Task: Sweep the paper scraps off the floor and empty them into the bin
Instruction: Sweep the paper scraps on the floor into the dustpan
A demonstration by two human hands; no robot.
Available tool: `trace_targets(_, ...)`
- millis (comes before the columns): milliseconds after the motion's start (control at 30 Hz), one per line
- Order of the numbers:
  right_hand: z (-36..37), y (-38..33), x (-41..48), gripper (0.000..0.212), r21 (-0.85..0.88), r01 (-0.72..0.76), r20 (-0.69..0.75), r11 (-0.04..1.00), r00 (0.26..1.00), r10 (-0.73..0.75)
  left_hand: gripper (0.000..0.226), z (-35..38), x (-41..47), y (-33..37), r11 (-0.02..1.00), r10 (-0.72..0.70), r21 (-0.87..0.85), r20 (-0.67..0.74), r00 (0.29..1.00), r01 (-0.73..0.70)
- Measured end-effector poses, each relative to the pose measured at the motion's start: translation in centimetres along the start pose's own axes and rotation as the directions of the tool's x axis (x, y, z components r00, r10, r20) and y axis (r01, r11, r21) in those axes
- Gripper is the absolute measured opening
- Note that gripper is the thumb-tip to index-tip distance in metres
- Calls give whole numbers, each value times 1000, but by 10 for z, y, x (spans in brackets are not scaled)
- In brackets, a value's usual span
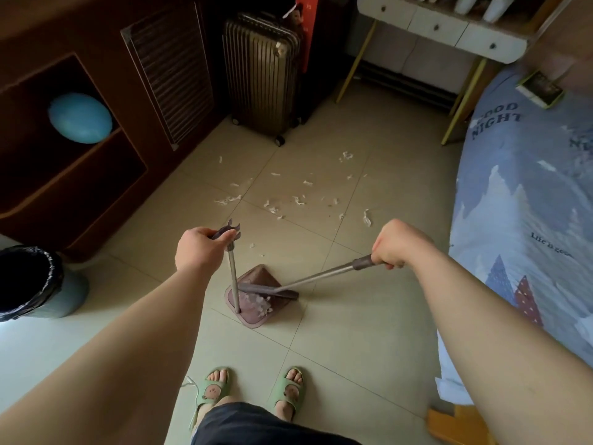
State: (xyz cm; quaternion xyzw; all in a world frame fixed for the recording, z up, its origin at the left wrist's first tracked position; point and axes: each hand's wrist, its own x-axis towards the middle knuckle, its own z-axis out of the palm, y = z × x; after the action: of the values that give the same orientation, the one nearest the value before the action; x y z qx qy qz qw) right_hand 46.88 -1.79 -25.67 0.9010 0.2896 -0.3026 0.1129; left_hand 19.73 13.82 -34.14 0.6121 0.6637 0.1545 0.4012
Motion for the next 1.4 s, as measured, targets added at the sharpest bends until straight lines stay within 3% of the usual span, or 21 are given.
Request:
trace_targets(167, -3, -20, -4, 40, -8, -59, -115, 998, 992, 57, 25, -28, 3, -11, 1000, -19, -15, -27, 999, 19)
trace_targets(400, 10, -60, 10, 28, 107, -94, -238, 990, 964, 117, 26, -74, 15, -31, 996, -75, -55, -95, 993, 70)
trace_targets(467, 20, -76, 18, 33, 155, -83, -262, 984, 957, 122, 27, -84, 20, -39, 994, -95, -66, -110, 989, 88)
trace_targets(700, 64, -122, 41, 27, 170, -57, -162, 984, 983, 85, 32, -98, 38, -54, 989, -139, -67, -137, 981, 131)
trace_targets(933, 83, -149, 32, 14, -33, 67, -48, 997, 996, -69, 25, -105, 62, -52, 990, -131, -59, -122, 984, 124)
trace_targets(1100, 51, -149, 0, 24, -125, 110, 36, 986, 994, -106, 29, -111, 71, -54, 995, -102, -25, -81, 991, 101)
trace_targets(1233, 38, -142, -26, 18, -187, 129, -47, 974, 989, -140, 33, -116, 70, -52, 995, -83, 45, -36, 996, 85)
trace_targets(1400, 41, -135, -45, 24, -136, 32, -140, 990, 989, -51, 32, -131, 71, -59, 995, -27, 93, 39, 999, 23)
